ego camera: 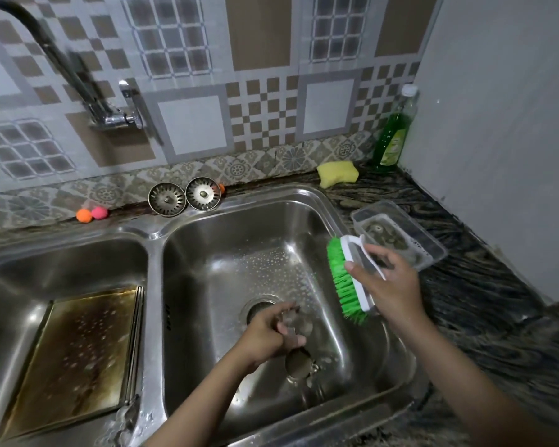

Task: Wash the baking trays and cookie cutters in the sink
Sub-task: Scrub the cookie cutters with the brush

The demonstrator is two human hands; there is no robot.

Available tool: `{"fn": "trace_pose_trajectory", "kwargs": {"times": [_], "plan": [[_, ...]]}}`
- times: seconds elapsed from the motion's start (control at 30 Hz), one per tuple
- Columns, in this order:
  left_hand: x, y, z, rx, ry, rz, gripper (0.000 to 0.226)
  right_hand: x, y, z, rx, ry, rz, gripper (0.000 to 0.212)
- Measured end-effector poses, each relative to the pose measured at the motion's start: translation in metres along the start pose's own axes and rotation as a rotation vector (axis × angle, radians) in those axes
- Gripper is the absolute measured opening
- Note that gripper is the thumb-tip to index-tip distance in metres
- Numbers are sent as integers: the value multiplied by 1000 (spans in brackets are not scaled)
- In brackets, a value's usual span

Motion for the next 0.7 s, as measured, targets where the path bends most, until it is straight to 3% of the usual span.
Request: {"fn": "trace_pose_trajectory", "kwargs": {"times": [0.1, 0.27, 0.53, 0.7], "plan": [[-7, 0, -3, 10, -71, 15, 73, 21, 15, -13, -37, 9, -35, 47], [-17, 3, -7, 6, -145, 75, 68, 31, 24, -28, -81, 15, -29, 50], [-18, 1, -20, -134, -246, 81, 55, 29, 41, -36, -122, 0, -36, 46], [-21, -4, -21, -114, -346, 93, 57, 39, 82, -54, -179, -249, -109, 42]]}}
Point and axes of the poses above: each hand's wrist, its own y-axis towards the middle knuckle, its own z-axis out of the palm, x = y × z, the point moved 10 cm from there along y, towards the middle knuckle
